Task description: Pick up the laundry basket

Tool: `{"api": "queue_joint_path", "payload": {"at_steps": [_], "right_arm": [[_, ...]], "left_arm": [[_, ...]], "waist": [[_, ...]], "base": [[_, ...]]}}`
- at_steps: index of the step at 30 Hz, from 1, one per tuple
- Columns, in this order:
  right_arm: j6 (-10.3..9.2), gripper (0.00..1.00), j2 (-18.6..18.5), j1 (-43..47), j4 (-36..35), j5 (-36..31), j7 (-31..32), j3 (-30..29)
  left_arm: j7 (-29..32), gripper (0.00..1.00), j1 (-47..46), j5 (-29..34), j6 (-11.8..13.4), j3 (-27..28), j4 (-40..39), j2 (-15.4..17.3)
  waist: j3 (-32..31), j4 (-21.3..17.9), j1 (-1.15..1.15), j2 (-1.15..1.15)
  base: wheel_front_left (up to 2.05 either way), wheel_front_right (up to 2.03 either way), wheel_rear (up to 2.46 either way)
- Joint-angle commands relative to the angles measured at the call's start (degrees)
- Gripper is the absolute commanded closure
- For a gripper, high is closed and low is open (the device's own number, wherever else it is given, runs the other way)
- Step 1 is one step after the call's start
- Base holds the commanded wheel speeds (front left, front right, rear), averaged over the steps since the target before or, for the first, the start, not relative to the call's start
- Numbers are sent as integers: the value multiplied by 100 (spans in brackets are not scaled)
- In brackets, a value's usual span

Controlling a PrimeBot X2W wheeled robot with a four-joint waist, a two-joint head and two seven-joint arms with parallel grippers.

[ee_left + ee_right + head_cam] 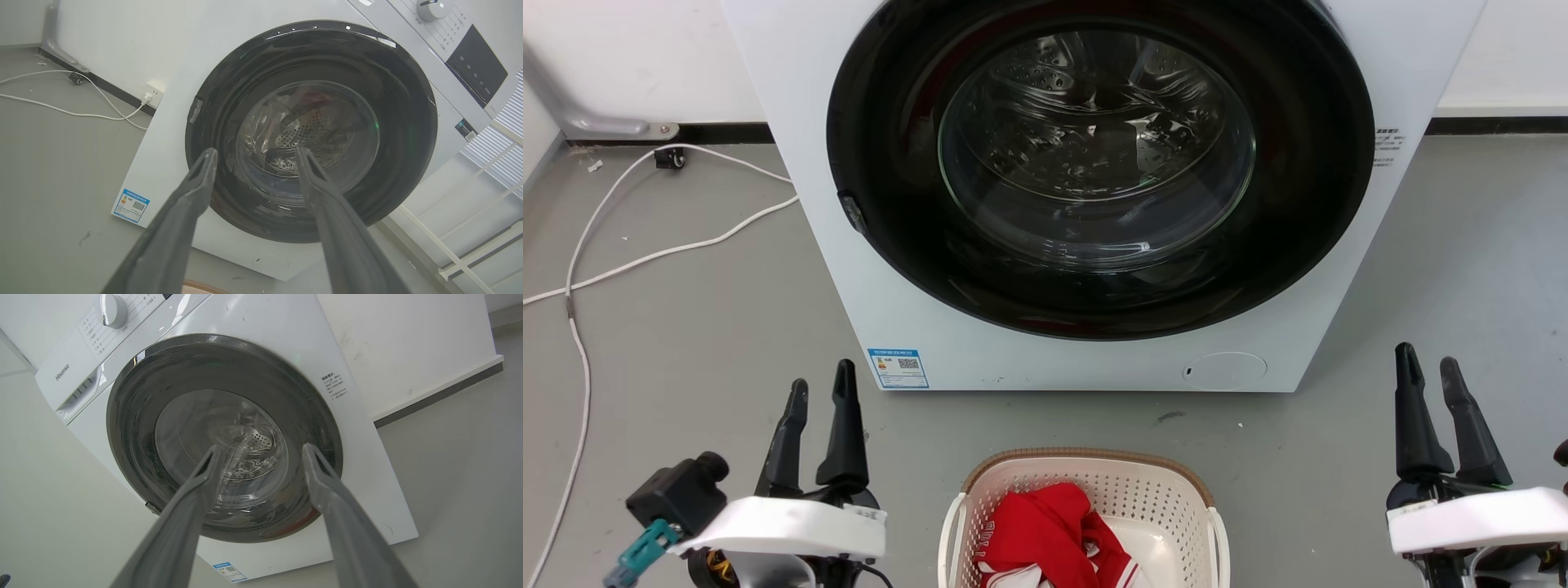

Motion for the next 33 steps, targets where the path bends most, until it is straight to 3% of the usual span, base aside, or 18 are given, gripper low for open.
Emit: {"api": "queue_joint_path", "payload": {"at_steps": [1,15,33], "right_arm": [[1,0,-11,9,-102,-214,-56,19],[1,0,-10,191,-67,-1267,-267,43],[1,0,-7,356,107,-2246,-487,38]], "left_arm": [[-59,0,-17,296,20,-71,-117,19],[-268,0,79,1665,197,-631,-183,165],[-495,0,77,2626,648,-1334,30,520]], "waist": [[1,-1,0,0],[9,-12,0,0],[3,-6,0,0]], "base": [[0,0,0],[0,0,0],[0,0,0]]}}
